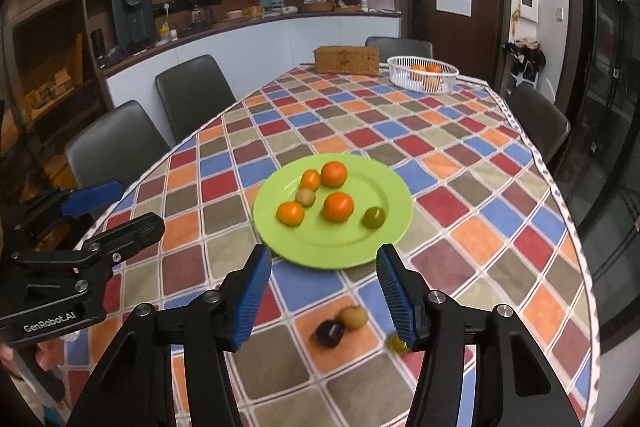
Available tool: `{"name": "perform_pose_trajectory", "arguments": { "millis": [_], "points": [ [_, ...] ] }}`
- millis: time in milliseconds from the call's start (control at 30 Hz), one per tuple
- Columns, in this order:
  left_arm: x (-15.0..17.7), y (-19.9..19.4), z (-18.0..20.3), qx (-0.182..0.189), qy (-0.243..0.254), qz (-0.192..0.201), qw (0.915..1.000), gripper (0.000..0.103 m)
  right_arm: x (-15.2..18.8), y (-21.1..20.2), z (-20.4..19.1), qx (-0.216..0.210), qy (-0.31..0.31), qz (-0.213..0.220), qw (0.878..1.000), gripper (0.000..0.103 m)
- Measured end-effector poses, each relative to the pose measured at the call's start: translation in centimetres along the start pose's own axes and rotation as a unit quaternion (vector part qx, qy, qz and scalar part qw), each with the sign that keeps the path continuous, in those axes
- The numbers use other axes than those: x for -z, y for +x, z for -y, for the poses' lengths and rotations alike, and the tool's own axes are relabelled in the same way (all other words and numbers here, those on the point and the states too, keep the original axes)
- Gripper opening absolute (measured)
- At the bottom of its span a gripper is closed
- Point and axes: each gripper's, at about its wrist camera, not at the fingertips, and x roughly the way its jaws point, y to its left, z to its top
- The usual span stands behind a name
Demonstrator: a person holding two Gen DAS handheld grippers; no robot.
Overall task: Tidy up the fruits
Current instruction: 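Withdraw both open grippers from the plate toward the dark plums, then grasp a dark plum with the left gripper while the right gripper grasps another plum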
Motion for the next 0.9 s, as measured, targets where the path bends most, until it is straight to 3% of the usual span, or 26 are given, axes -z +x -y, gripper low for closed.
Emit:
{"name": "perform_pose_trajectory", "arguments": {
  "millis": [900],
  "points": [
    [7.1, 5.8, 0.2, 0.029, 0.009, -0.095, 0.9950, 0.070, 7.2, 5.7, 0.3, -0.001, 0.042, -0.100, 0.994, 0.056]
  ]
}}
